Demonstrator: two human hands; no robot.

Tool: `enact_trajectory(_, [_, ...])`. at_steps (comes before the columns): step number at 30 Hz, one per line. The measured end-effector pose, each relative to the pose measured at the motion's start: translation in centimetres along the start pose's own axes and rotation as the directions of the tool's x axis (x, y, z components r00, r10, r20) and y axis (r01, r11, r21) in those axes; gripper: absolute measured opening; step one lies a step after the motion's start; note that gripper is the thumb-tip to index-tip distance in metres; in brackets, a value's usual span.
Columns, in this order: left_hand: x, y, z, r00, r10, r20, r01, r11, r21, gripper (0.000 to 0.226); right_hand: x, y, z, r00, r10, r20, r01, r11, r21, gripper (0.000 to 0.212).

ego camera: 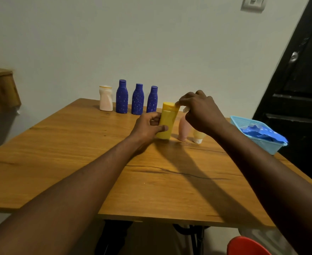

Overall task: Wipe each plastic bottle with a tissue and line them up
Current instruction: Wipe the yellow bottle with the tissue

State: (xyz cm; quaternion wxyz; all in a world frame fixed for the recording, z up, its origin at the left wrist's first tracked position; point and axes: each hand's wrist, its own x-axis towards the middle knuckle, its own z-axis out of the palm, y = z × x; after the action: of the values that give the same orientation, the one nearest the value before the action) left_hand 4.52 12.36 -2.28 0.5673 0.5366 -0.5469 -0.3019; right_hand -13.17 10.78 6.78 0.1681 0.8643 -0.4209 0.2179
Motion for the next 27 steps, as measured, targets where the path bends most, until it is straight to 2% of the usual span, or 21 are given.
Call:
enact_trajectory(6, [0.8,-0.6,0.5,1.000,-0.025,0.007,0.025,1.000,0.018,0.047,0.1,0.2,0.9,0.998,0.011,0.060,-0.010,1.000,-0.025,0.051])
enact_trajectory(19, [1.1,-0.8,0.6,0.999,-0.017,0.048,0.012,0.996,0.087,0.047,0.5,0.6,1.5,0.996,0.029,0.087,-0.025,0.998,-0.050,0.058])
enact_trajectory(27, [0.7,-0.7,0.2,0.997,-0.043,0.058,0.033,0.988,0.152,0.058,0.6,0.5,1.2,0.995,0.058,0.085,-0.058,0.998,-0.006,0.063])
